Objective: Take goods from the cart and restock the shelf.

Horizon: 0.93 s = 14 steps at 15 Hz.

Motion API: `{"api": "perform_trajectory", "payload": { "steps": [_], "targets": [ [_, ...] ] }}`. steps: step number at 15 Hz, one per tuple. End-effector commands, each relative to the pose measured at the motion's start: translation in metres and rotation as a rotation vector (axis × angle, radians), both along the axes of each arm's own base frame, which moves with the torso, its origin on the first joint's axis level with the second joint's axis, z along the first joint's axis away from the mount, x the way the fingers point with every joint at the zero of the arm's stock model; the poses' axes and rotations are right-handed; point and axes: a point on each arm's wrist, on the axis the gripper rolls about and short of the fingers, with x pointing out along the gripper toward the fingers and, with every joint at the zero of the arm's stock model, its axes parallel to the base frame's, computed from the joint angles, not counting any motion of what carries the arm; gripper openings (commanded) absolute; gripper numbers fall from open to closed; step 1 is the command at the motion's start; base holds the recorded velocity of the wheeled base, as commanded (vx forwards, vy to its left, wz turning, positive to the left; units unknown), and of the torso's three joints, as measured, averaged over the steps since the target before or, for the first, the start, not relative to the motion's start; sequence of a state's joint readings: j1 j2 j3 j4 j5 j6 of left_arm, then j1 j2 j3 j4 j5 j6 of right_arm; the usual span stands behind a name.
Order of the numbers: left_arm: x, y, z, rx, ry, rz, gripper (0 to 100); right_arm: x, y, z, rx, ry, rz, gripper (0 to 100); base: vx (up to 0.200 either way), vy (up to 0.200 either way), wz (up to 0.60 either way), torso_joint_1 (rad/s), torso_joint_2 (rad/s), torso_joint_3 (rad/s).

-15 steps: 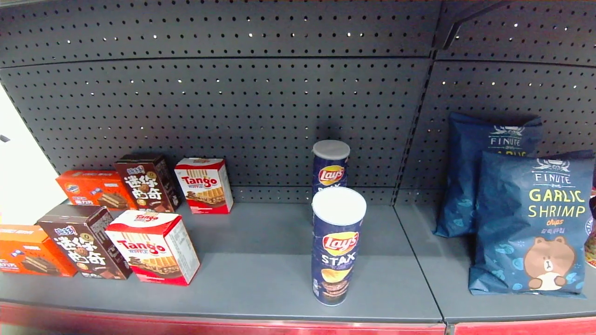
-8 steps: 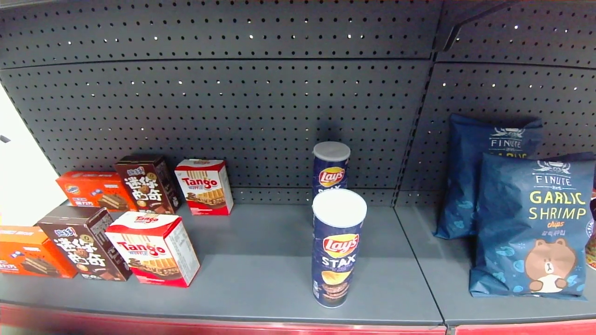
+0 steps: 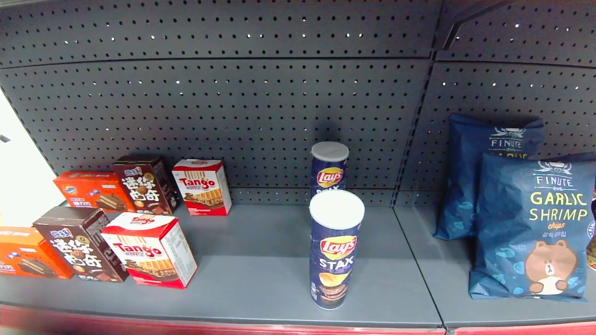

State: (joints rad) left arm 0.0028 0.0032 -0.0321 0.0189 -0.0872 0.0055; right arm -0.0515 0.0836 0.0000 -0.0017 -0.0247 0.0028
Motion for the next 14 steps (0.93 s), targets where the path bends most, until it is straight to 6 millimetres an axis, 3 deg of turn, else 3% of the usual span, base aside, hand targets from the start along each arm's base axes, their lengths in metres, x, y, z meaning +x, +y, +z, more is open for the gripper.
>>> {"api": "perform_trajectory", "payload": {
  "steps": [1,14],
  "targets": [
    [0.0001,0.0,0.0001,0.002,0.001,0.0,100,0.0002,0.0,0.0002,0.0,0.001,-0.001,100,0.0,0.0,0.0,0.0,0.0,0.0],
    [0.0001,0.0,0.0001,-0.002,0.001,0.0,100,0.0002,0.0,0.0002,0.0,0.001,-0.001,100,0.0,0.0,0.0,0.0,0.0,0.0]
  ]
}}
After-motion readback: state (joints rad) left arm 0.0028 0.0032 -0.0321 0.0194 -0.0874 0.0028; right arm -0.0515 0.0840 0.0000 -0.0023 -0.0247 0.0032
